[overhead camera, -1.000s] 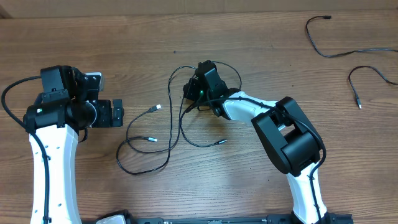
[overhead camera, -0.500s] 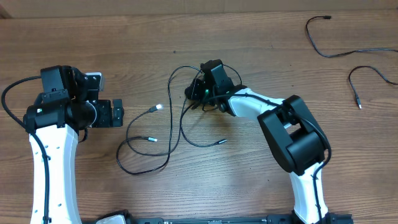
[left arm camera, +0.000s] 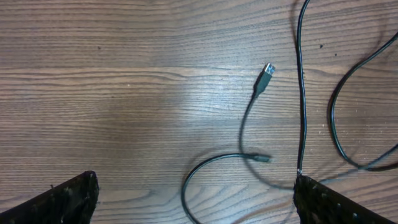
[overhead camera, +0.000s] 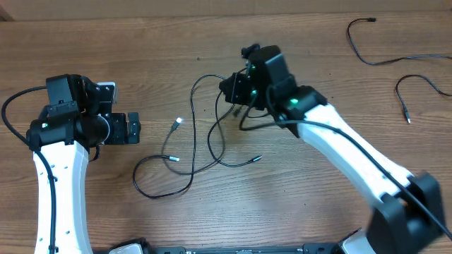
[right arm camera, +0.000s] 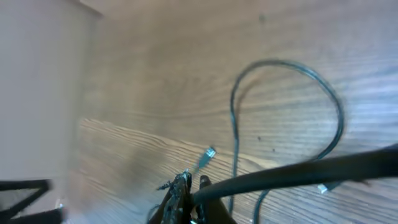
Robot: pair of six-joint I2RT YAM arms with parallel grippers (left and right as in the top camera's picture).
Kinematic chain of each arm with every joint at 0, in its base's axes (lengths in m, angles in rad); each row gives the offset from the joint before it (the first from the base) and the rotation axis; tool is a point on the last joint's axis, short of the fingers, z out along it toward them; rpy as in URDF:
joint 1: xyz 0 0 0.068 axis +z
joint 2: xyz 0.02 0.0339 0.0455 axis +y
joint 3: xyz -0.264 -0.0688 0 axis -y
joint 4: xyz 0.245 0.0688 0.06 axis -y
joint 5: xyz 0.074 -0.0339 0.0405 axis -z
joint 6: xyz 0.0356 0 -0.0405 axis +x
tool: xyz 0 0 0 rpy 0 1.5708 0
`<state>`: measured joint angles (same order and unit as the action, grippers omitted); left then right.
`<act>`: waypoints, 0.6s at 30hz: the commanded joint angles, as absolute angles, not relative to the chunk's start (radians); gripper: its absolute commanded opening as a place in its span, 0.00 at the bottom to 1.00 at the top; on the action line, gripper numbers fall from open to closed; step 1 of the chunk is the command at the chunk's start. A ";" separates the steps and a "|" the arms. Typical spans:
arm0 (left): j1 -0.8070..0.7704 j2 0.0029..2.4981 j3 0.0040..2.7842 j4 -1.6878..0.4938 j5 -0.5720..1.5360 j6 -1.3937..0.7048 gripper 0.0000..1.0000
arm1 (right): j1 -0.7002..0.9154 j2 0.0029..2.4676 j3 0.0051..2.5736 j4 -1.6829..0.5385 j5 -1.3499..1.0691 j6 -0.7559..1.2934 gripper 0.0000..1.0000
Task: Untangle cables
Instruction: 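Grasp a cable from the central pile with the right gripper, then pull the grasped cable up-right and lay it at the right side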
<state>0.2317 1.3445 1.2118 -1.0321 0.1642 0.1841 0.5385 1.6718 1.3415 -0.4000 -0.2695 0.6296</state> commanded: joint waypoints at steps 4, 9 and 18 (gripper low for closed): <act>0.242 1.337 1.228 -1.032 0.166 0.198 1.00 | 0.542 1.460 1.342 -0.418 -0.224 0.592 0.04; 0.242 1.337 1.228 -1.032 0.166 0.198 0.99 | 0.541 1.316 1.342 -0.418 -0.123 0.567 0.04; 0.242 1.337 1.228 -1.032 0.166 0.198 0.99 | 0.541 1.066 1.372 -0.417 0.067 0.567 0.04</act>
